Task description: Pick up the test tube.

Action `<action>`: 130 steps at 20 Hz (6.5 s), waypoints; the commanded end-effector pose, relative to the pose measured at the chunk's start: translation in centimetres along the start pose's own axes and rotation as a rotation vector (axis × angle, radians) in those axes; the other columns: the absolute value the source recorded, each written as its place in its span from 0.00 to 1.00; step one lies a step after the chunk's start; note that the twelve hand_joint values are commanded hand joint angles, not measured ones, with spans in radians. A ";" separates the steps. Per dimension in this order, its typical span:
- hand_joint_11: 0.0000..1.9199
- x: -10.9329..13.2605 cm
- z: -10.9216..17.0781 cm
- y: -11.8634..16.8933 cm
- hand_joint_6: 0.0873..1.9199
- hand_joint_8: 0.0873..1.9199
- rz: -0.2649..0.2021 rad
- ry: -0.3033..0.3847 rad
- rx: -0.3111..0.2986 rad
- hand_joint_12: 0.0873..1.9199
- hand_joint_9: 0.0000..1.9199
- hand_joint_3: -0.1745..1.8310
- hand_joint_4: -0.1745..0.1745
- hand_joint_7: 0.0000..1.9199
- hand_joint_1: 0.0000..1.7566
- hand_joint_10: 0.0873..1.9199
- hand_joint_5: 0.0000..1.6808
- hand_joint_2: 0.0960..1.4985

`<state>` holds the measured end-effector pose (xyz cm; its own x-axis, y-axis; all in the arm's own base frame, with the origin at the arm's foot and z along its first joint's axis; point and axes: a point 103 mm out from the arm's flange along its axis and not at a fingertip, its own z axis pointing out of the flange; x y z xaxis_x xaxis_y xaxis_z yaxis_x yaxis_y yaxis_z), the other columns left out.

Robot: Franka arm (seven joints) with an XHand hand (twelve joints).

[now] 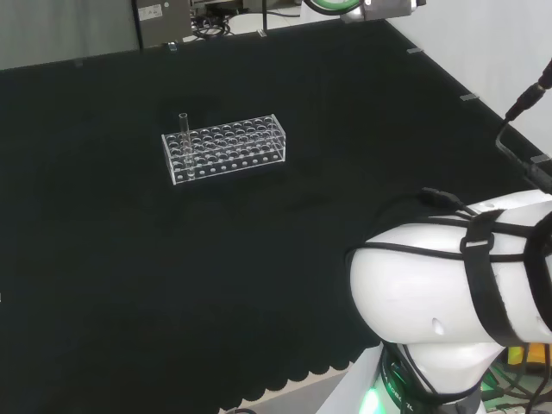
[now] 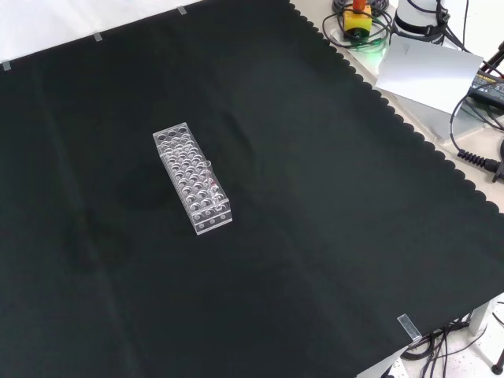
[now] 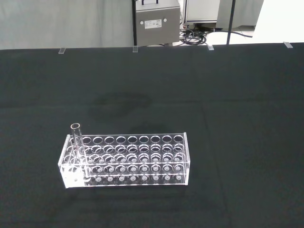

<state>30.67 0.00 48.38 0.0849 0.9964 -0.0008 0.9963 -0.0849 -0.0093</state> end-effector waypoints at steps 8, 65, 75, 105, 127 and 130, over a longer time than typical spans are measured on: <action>0.00 1.1 0.1 1.9 0.00 0.25 -0.052 -0.008 -0.007 0.71 0.00 0.25 0.35 0.00 0.28 0.31 0.03 0.55; 0.11 14.7 22.8 23.6 0.04 0.44 -0.262 -0.144 0.480 0.78 0.32 0.40 0.04 0.37 0.52 0.40 0.35 0.40; 0.09 15.0 25.3 24.4 0.22 0.45 -0.285 -0.200 0.575 0.78 0.30 0.41 0.08 0.34 0.51 0.40 0.26 0.39; 0.19 14.4 28.1 25.6 0.36 0.39 -0.228 -0.143 0.483 0.73 0.48 0.43 0.04 0.56 0.57 0.33 0.42 0.36; 0.30 15.9 30.4 25.4 0.34 0.32 -0.210 -0.078 0.472 0.68 0.62 0.45 0.00 0.67 0.61 0.28 0.52 0.36; 0.34 16.1 30.5 25.4 0.33 0.29 -0.202 -0.060 0.465 0.67 0.67 0.45 0.00 0.71 0.62 0.27 0.54 0.36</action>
<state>57.05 13.75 17.82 -0.1365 0.9903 -0.0272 0.8779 0.1081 -0.4665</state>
